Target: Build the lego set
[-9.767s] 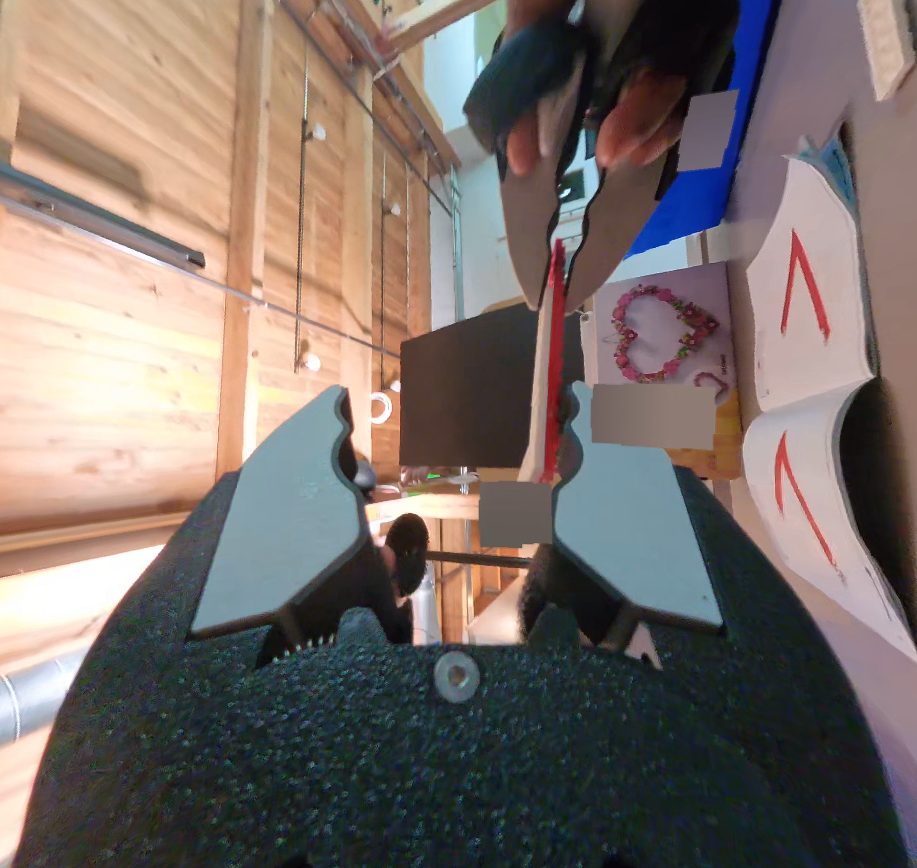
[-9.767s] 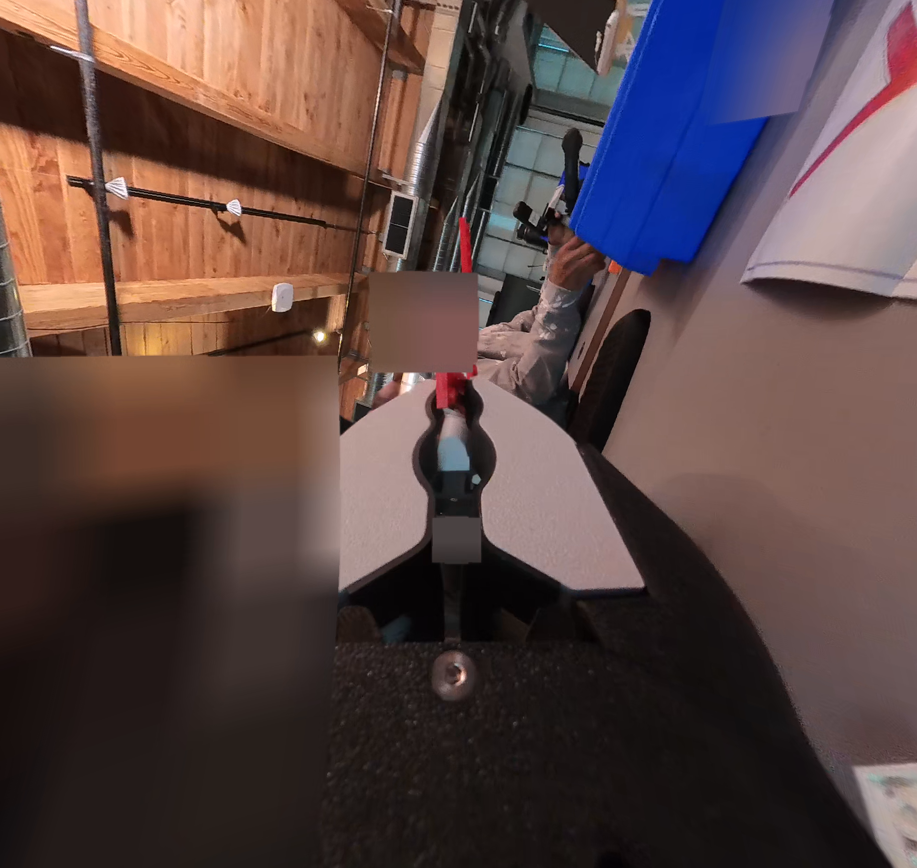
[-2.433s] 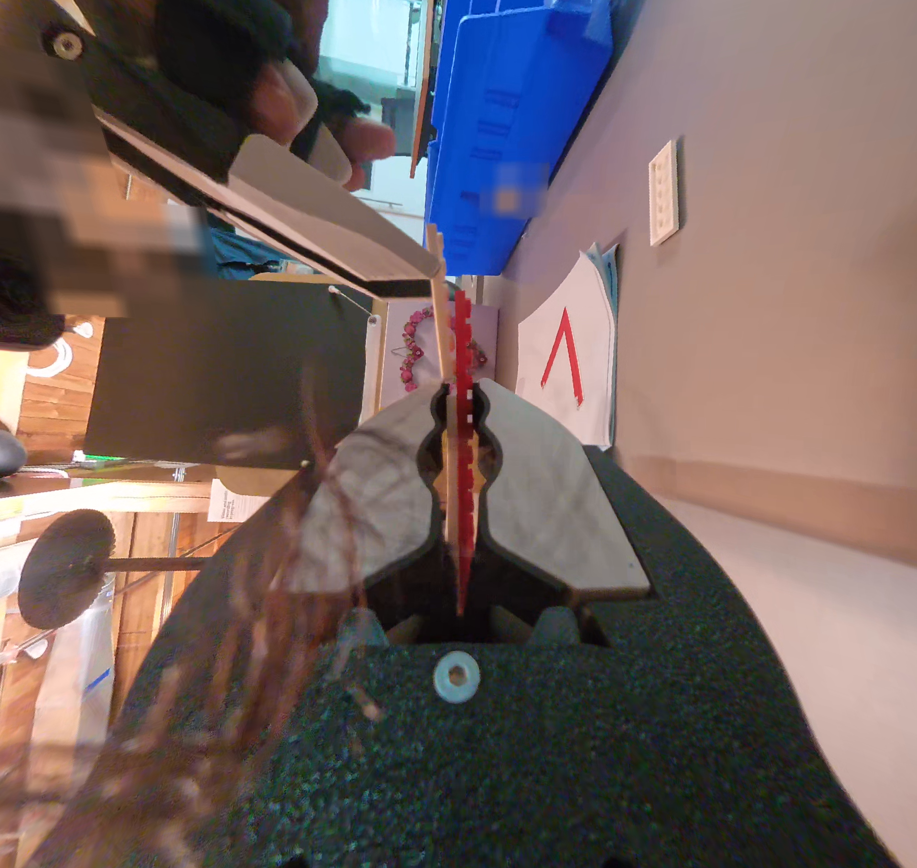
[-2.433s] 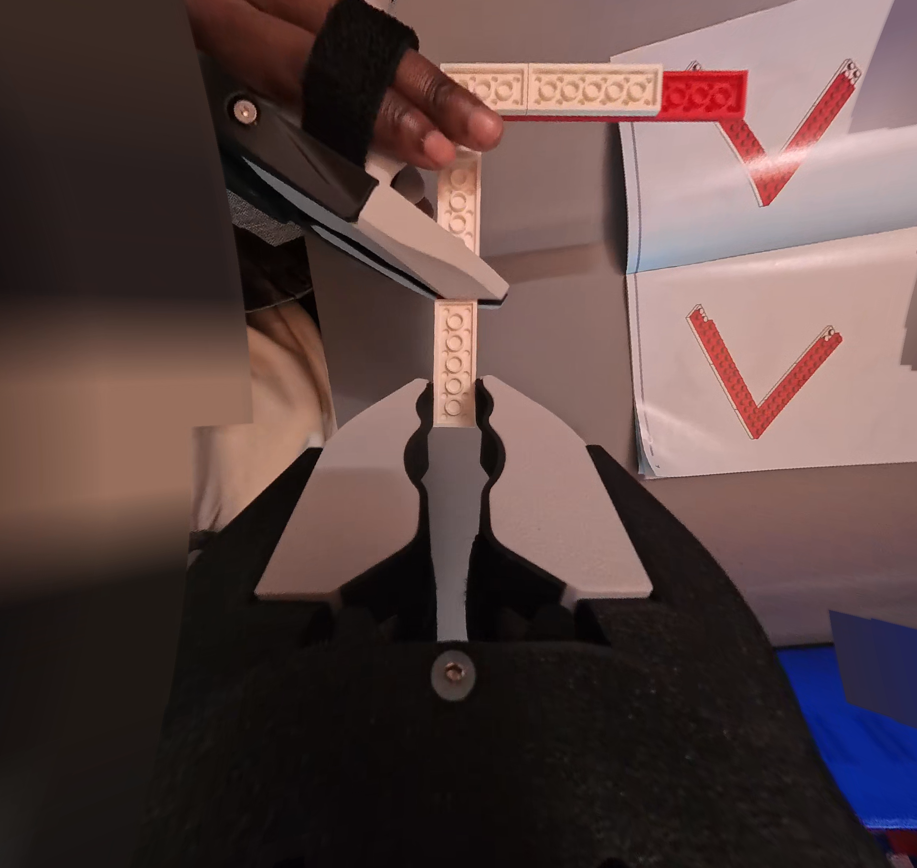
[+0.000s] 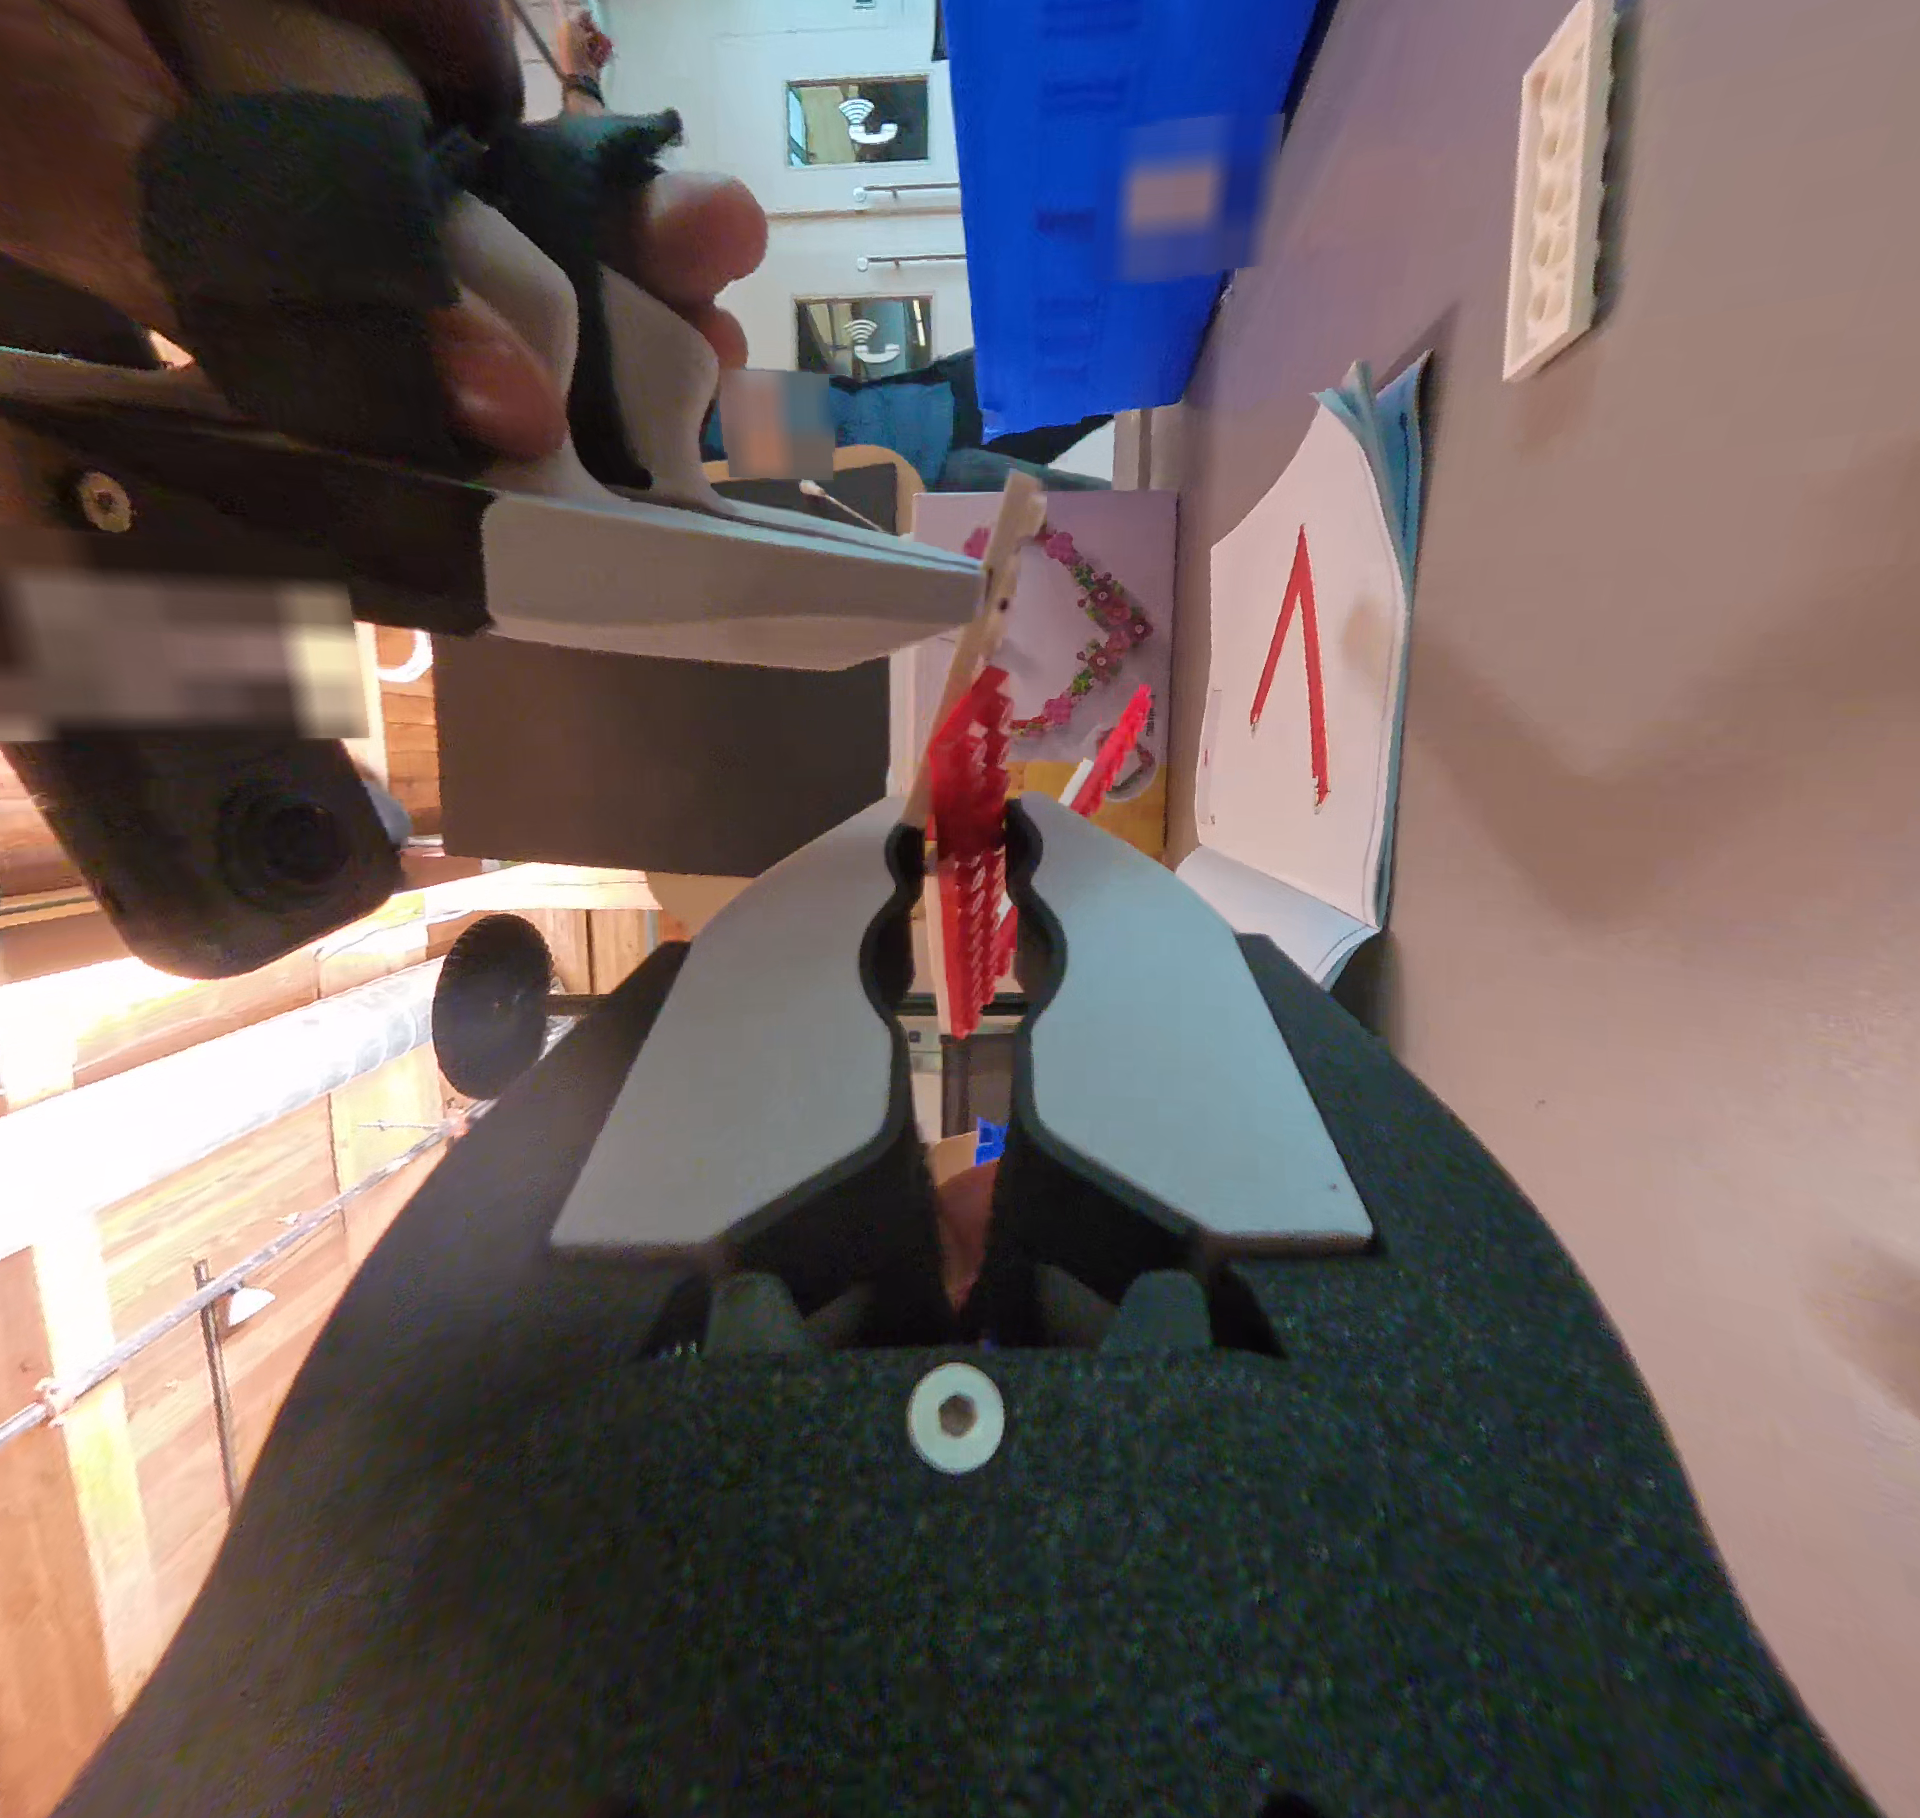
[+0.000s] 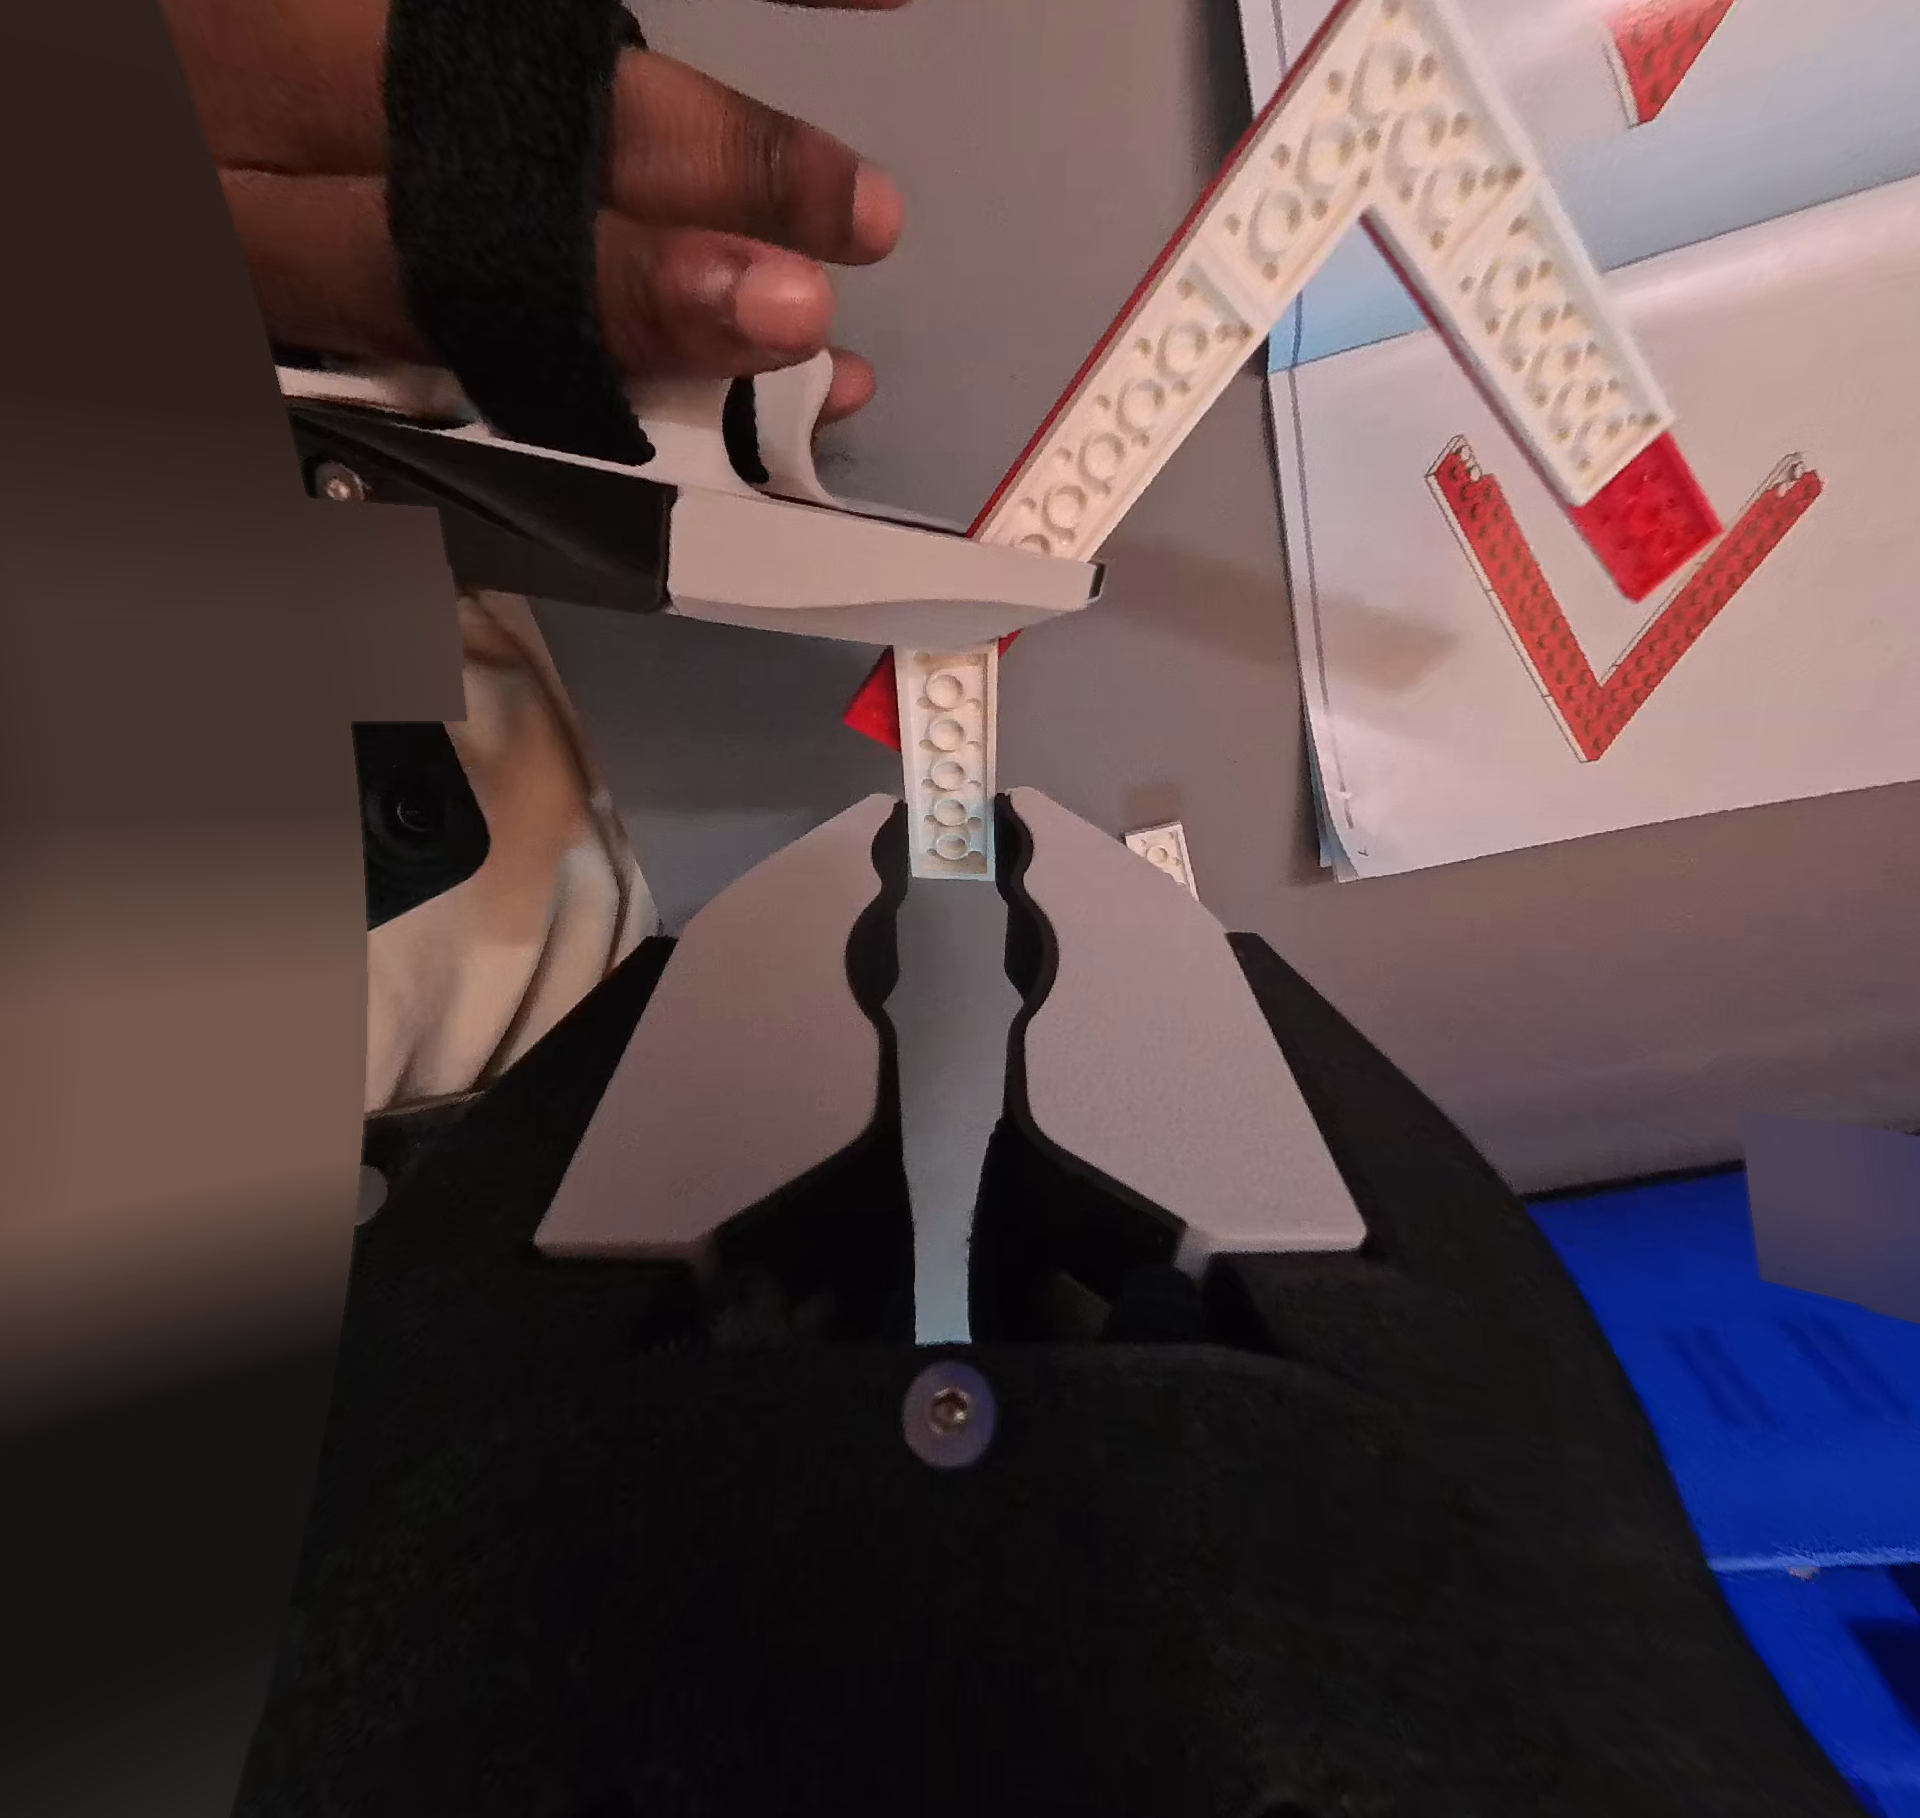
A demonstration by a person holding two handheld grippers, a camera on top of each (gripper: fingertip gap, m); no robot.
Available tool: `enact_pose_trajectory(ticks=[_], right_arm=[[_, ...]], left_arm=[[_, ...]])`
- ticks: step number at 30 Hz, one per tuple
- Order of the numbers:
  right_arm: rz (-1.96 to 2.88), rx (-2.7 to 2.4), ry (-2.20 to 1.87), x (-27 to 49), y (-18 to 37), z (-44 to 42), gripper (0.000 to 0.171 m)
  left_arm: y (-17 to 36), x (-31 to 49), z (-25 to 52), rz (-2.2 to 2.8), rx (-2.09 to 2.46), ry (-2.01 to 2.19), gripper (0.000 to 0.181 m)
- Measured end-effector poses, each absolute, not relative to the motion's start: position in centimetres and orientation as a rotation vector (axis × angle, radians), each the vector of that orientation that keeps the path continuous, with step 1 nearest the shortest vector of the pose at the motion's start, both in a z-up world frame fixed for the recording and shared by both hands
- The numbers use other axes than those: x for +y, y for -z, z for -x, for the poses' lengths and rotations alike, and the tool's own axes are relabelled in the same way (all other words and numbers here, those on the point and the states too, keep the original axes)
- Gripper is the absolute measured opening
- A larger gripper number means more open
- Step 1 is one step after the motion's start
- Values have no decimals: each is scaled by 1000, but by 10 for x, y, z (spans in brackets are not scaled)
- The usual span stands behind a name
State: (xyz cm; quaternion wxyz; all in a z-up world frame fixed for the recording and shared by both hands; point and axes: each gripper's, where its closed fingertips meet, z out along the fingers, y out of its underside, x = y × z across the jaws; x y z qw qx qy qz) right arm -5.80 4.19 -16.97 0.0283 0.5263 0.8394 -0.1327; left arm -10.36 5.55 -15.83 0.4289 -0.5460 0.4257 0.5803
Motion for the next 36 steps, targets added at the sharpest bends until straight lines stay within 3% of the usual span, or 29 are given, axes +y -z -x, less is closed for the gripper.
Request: enact_pose_trajectory(ticks=[11, 18, 26, 32, 36], right_arm=[[-1641, 2319, 704, 36, 164, 61, 16], [-1702, 2337, 633, 55, 170, 59, 16], [-1980, 2554, 537, 114, 235, 61, 16], [-2030, 2553, 576, 136, 246, 82, 16], [-1994, 2699, 739, 131, 224, 95, 49]], left_arm=[[166, 56, 113, 1384, 1064, -1476, 12], [164, 54, 117, 1371, 1058, -1520, 12], [138, 40, 142, 1345, 947, -1558, 12], [125, 35, 146, 1291, 922, -1588, 12], [123, 34, 147, 1300, 893, -1544, 12]])
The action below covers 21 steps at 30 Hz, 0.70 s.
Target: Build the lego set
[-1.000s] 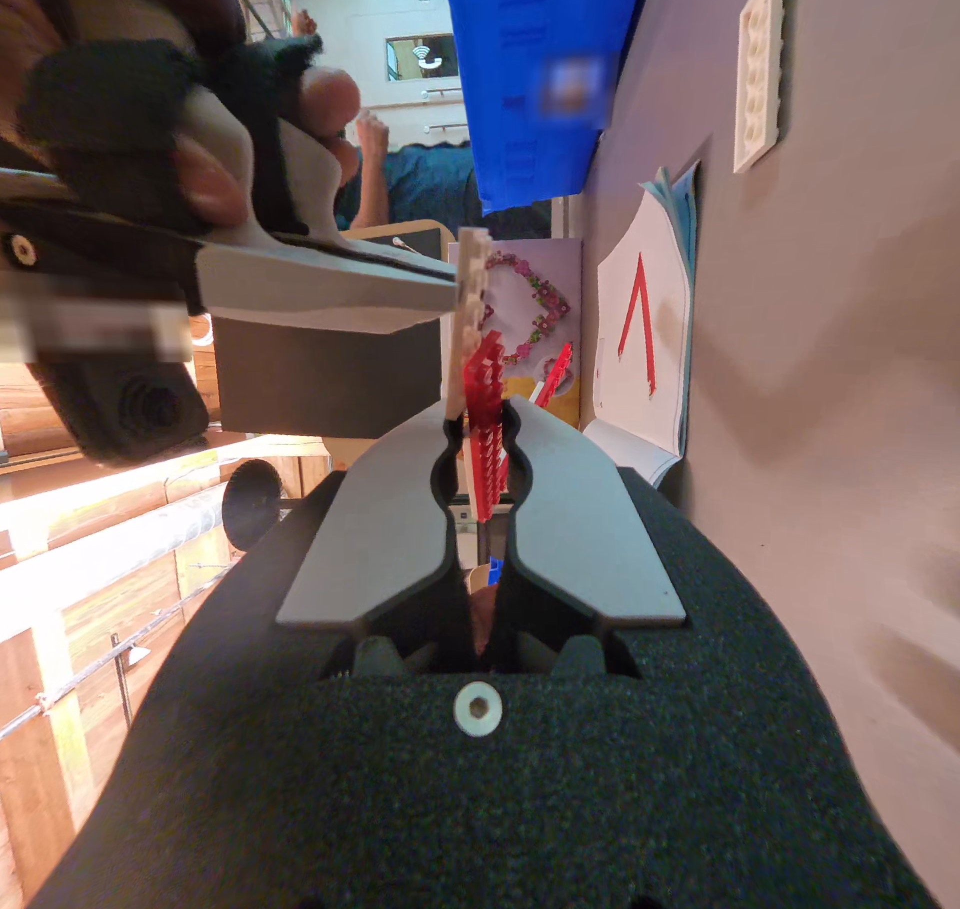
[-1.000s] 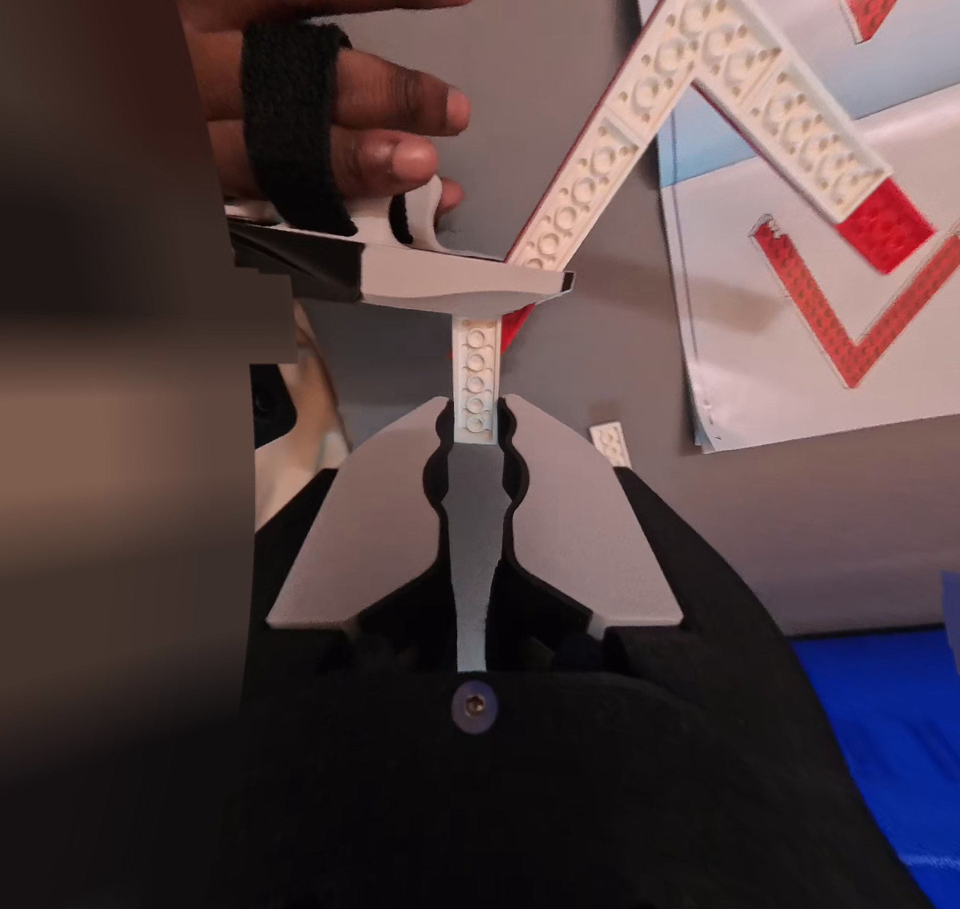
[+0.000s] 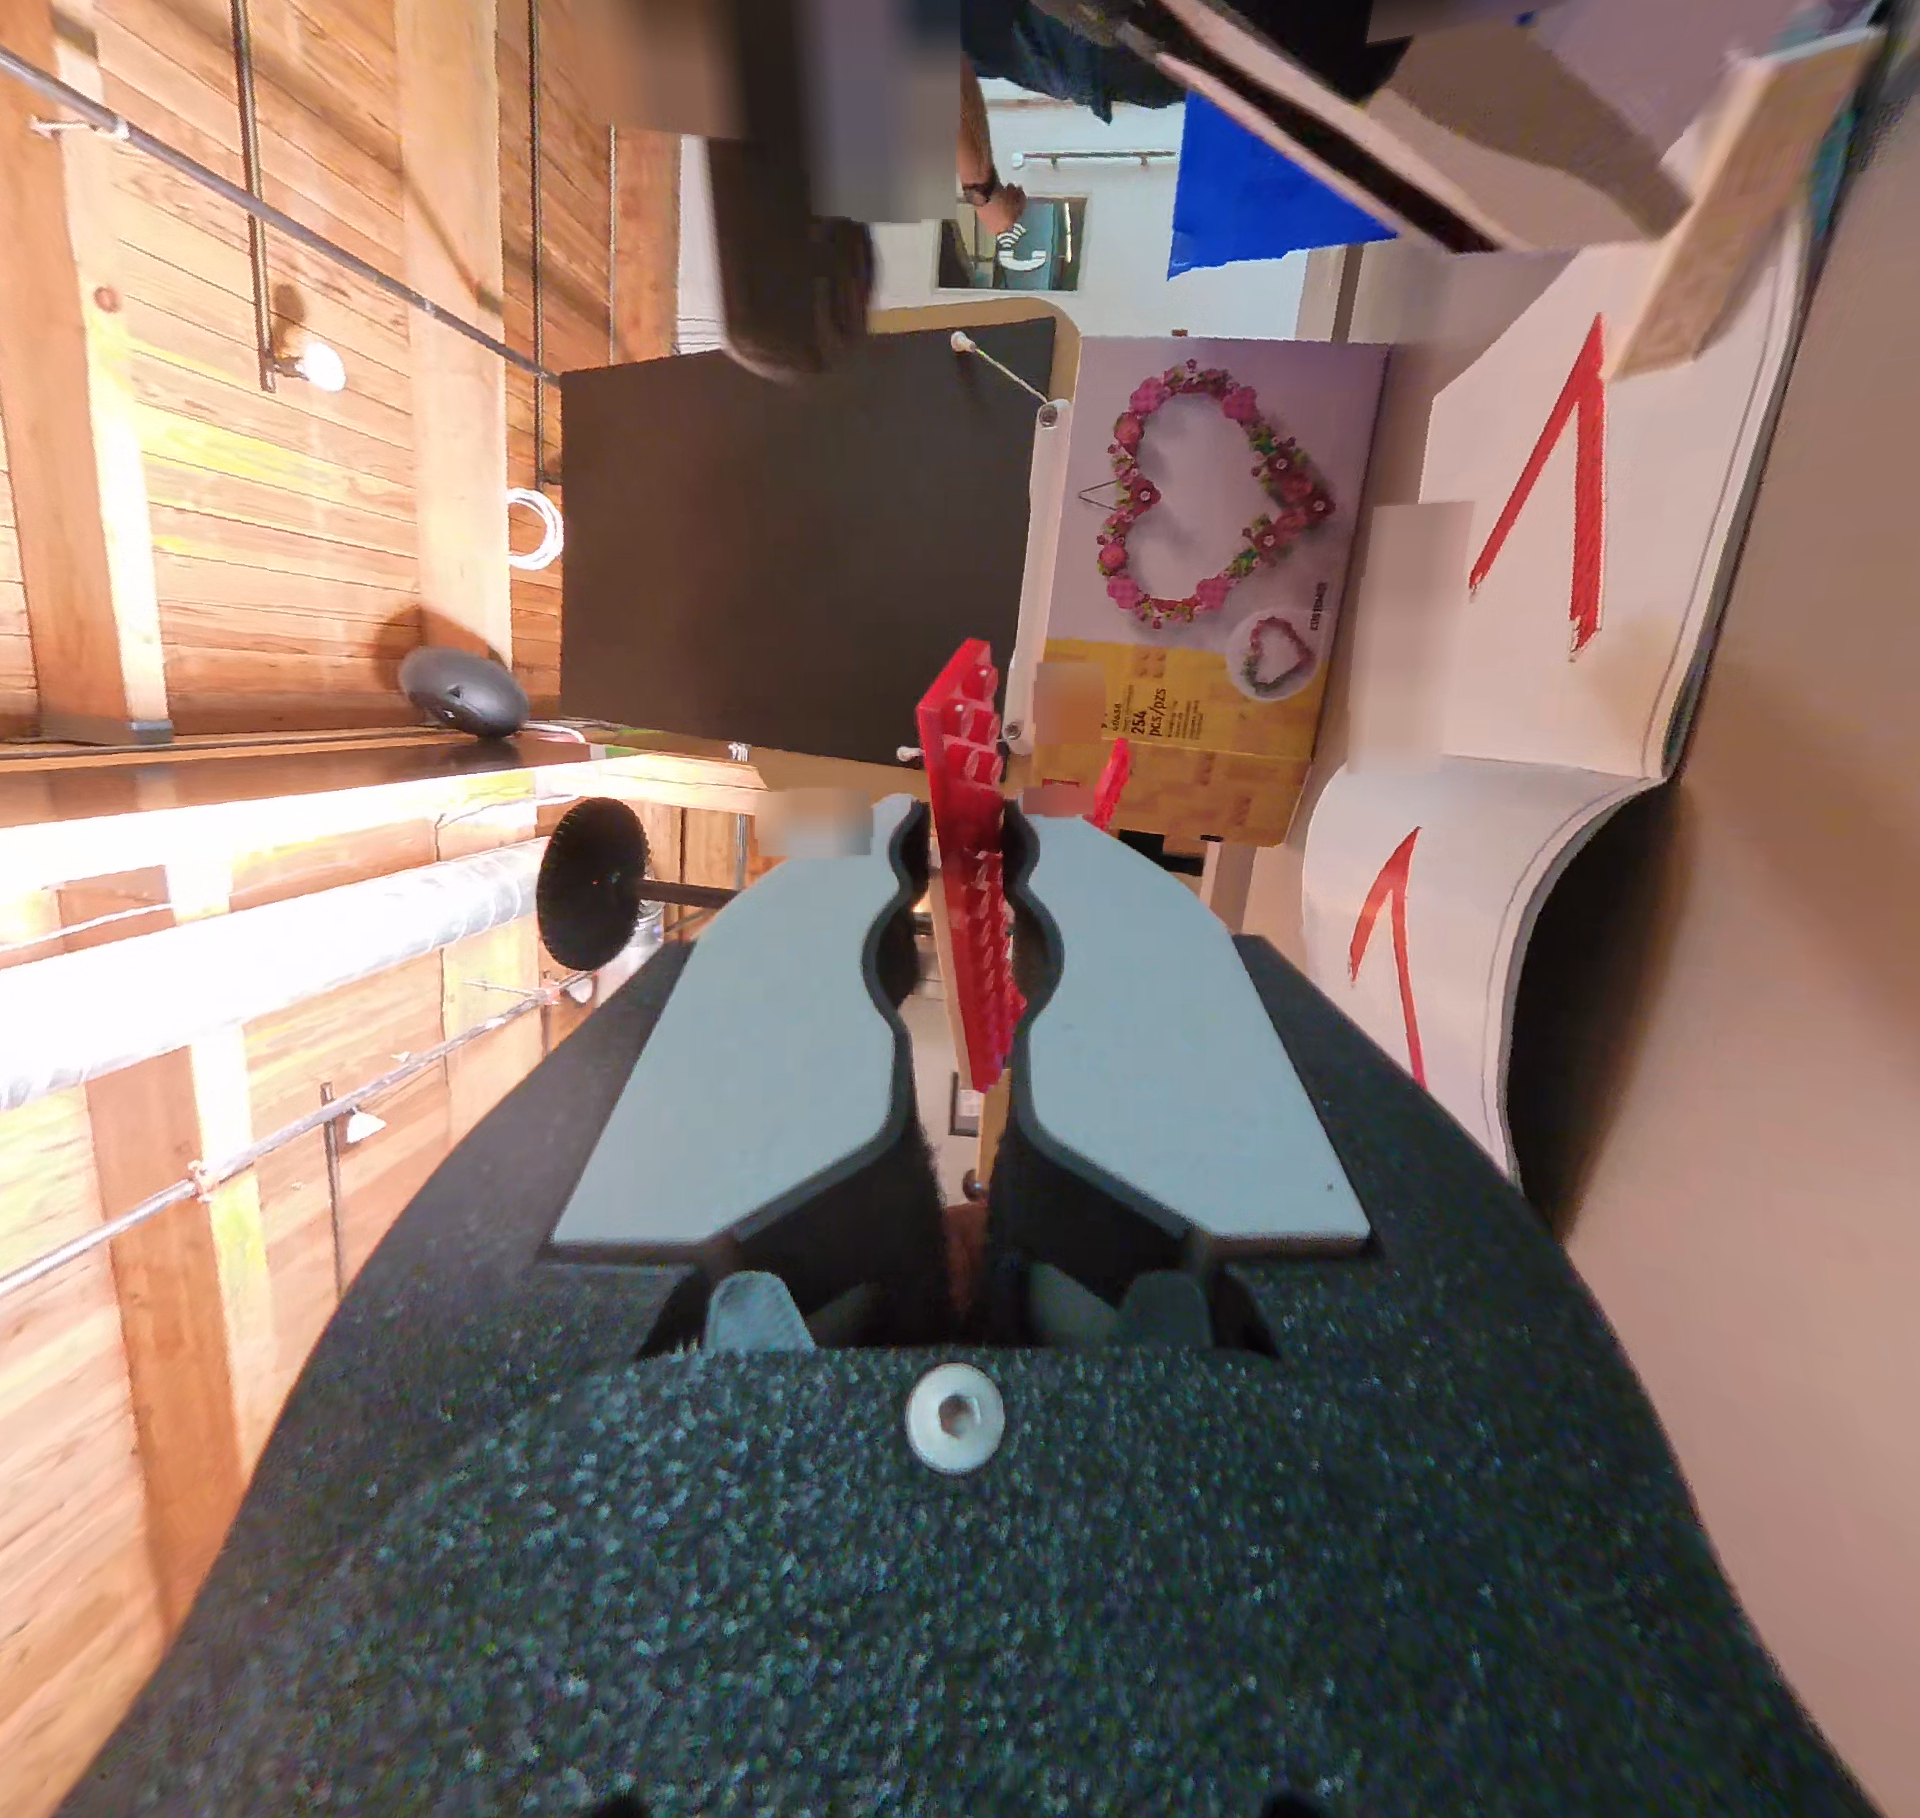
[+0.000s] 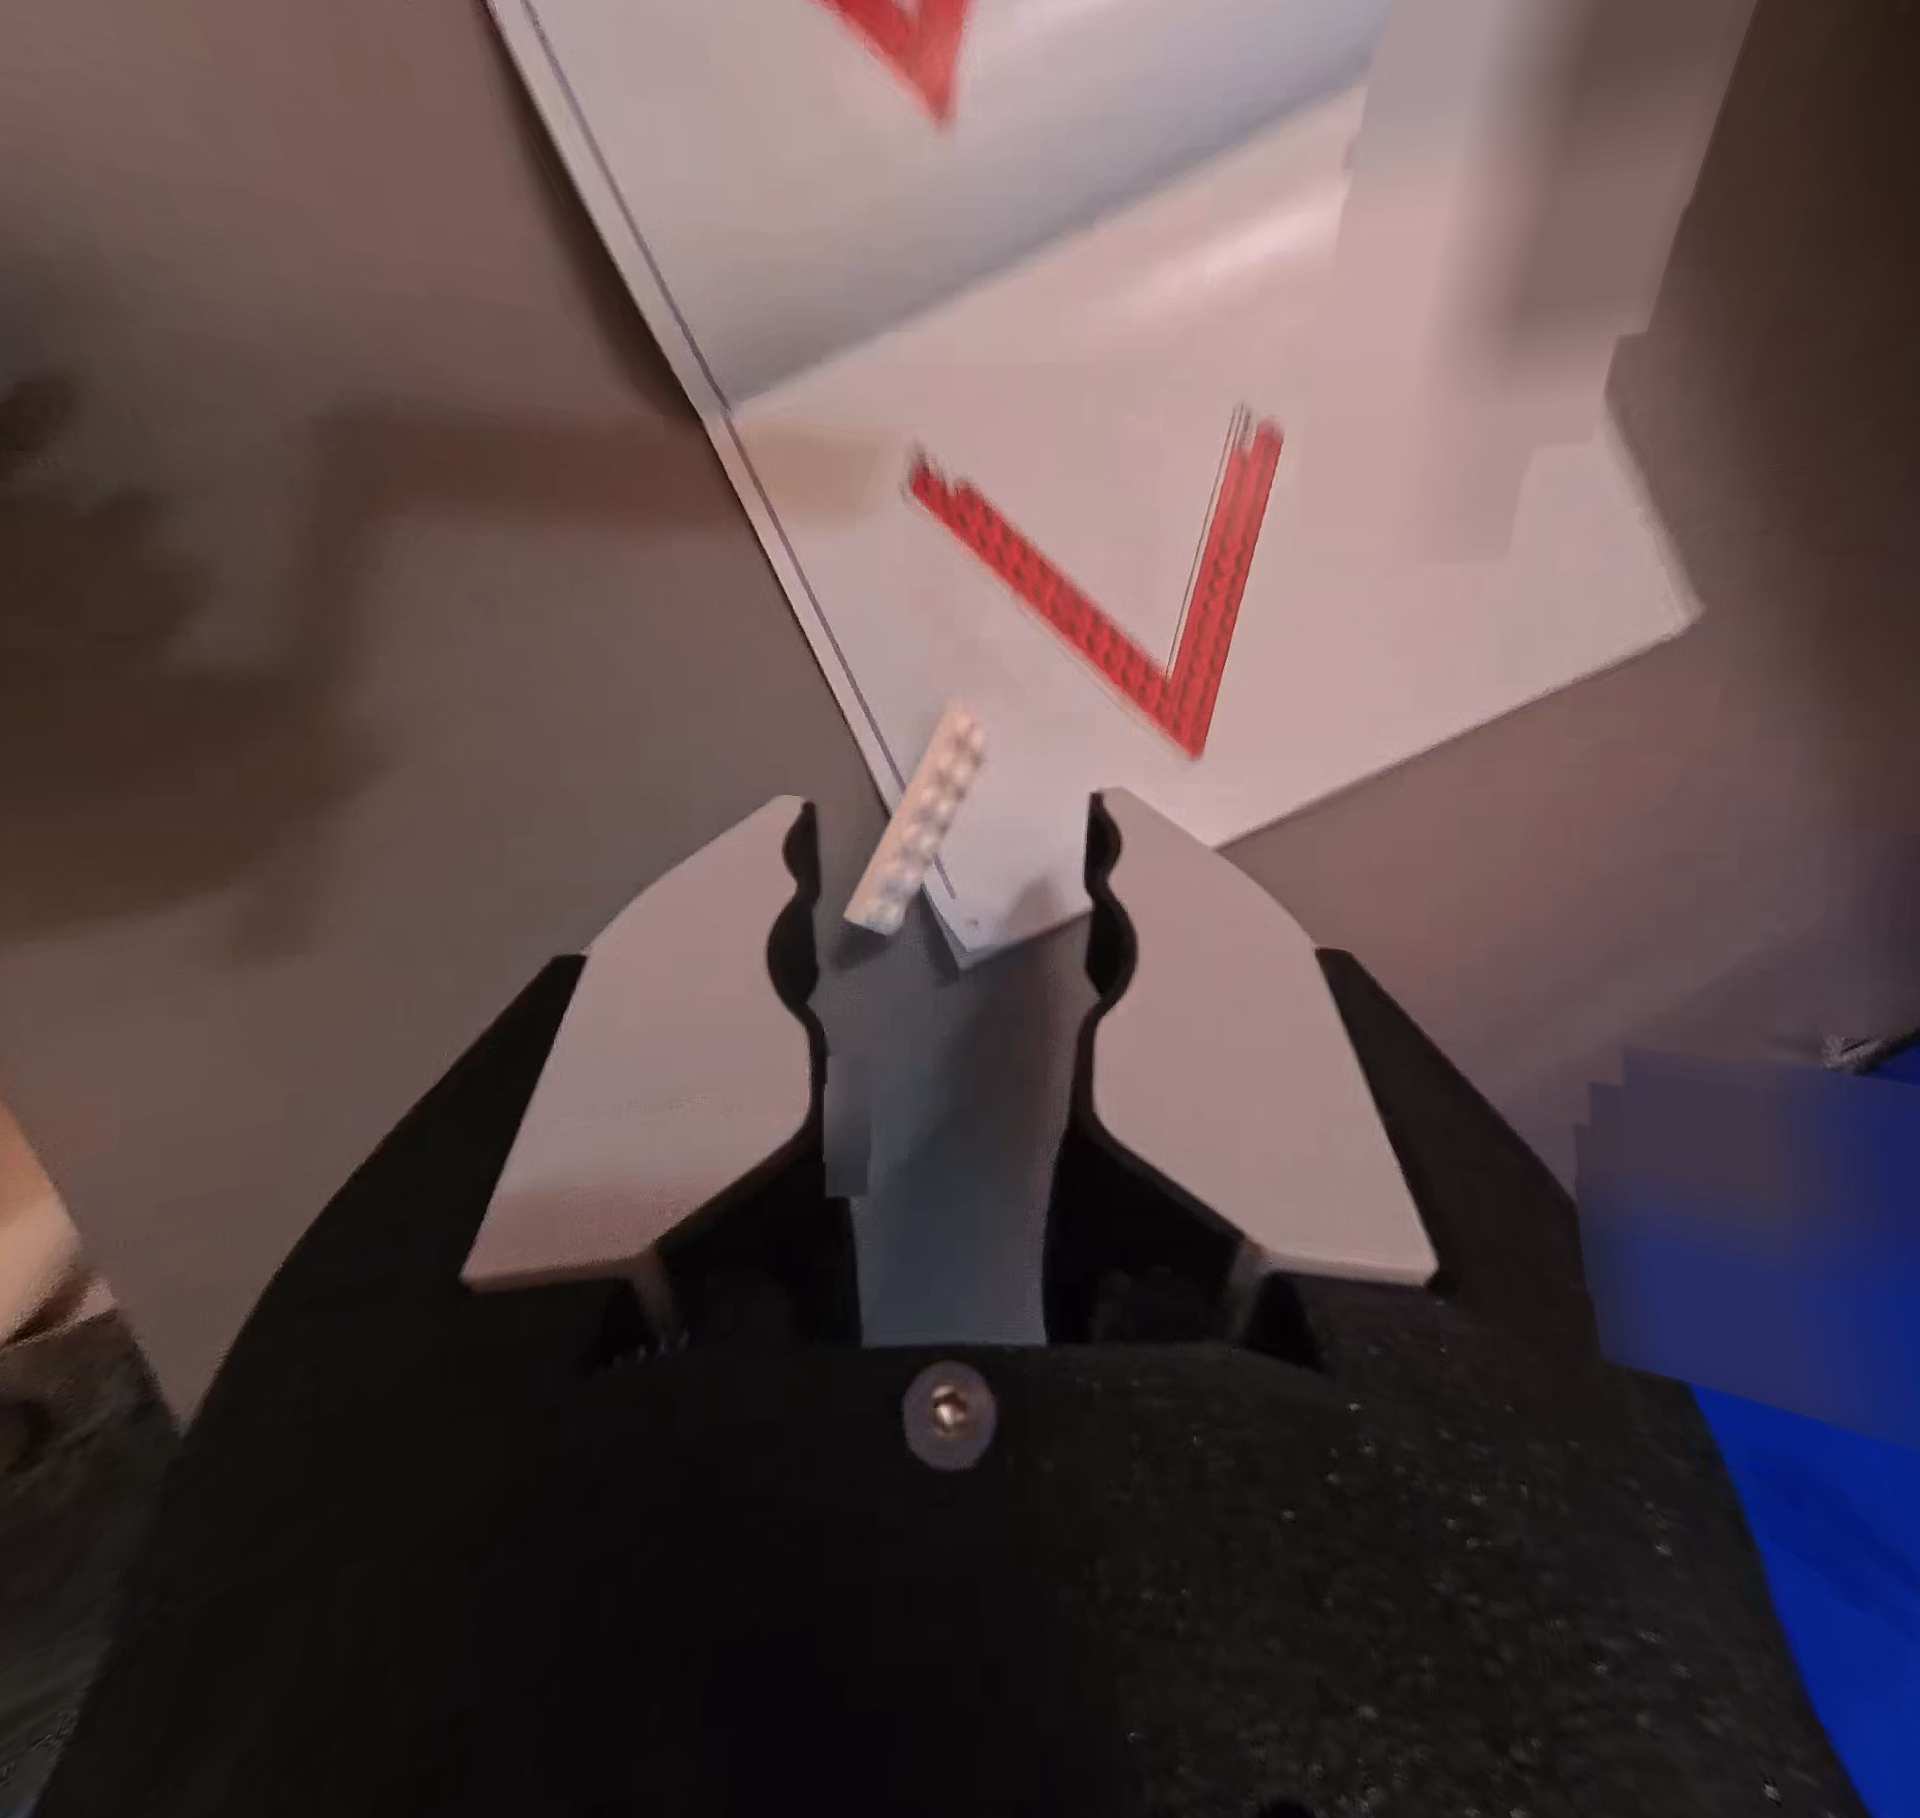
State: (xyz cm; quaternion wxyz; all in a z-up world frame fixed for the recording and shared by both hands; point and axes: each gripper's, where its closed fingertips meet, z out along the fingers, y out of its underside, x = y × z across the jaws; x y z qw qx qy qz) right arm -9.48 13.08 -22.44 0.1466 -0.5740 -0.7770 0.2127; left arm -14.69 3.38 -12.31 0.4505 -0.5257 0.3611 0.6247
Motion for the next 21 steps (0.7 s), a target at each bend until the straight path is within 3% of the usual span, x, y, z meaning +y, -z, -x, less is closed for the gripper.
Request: enact_pose_trajectory(ticks=[3, 8, 12, 16, 17, 21], right_arm=[[1183, -2078, -791, 105, 173, 108, 56], [306, -1742, -581, 32, 114, 97, 32], [269, -1758, -501, 23, 118, 104, 31], [179, -1795, -412, 22, 122, 107, 18], [157, -1794, -364, 23, 123, 108, 6], [70, -1779, -308, 23, 123, 103, 5]], left_arm=[[124, 34, 151, 1333, 873, -1498, 12], [123, 38, 147, 1387, 848, -1408, 12], [122, 40, 138, 1395, 854, -1372, 12], [124, 42, 131, 1391, 867, -1361, 12], [125, 43, 128, 1388, 868, -1355, 12], [124, 43, 122, 1345, 894, -1352, 13]])
